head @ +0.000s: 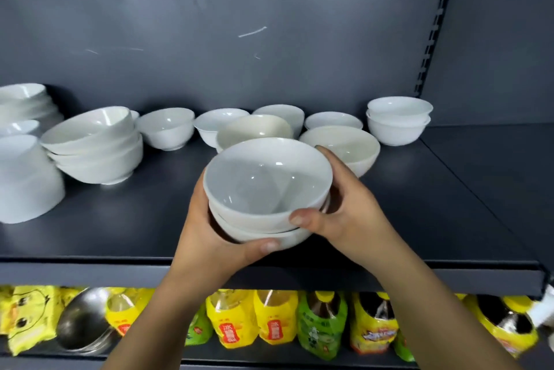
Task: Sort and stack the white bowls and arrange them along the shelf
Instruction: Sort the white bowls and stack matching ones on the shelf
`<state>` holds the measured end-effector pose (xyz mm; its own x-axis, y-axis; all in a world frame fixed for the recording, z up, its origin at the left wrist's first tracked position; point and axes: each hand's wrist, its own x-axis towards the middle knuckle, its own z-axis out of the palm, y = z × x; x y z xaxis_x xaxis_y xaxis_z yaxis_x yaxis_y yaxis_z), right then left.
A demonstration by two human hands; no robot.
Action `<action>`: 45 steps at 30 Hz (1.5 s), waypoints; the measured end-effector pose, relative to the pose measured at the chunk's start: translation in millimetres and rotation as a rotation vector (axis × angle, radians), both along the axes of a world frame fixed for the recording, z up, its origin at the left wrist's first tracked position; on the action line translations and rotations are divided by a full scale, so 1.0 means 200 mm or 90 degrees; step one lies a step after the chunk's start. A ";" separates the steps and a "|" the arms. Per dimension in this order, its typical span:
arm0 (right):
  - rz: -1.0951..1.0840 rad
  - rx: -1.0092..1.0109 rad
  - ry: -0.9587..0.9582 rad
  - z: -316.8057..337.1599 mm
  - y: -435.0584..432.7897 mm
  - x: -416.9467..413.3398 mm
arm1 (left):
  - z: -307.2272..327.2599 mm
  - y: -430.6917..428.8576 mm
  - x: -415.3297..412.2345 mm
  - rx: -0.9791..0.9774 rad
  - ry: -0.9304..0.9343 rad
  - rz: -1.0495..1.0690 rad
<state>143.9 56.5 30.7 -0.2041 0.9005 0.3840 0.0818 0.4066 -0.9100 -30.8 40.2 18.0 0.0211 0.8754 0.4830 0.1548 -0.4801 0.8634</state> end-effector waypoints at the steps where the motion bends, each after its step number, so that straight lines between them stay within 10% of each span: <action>1: 0.008 -0.001 -0.009 0.00 0.02 -0.06 | 0.00 0.00 -0.07 -0.001 0.005 0.010; 23: -0.072 -0.084 -0.065 -0.11 0.29 -0.86 | -0.09 0.36 -0.84 -0.079 0.041 0.031; 33: -0.442 -0.071 0.053 -0.08 0.13 -0.41 | -0.06 0.19 -0.78 0.123 -0.007 0.264; 38: -0.594 -0.053 0.069 -0.06 0.14 -0.13 | 0.02 0.16 -0.55 0.305 0.101 0.108; 45: -0.443 -0.137 -0.028 -0.06 0.22 0.07 | 0.01 0.24 -0.18 0.080 0.293 -0.023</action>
<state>156.9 100.5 19.4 0.4314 0.8822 0.1888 0.2946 0.0601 -0.9537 -66.6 88.7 20.3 0.2869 0.8056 0.5184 0.4890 -0.5885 0.6439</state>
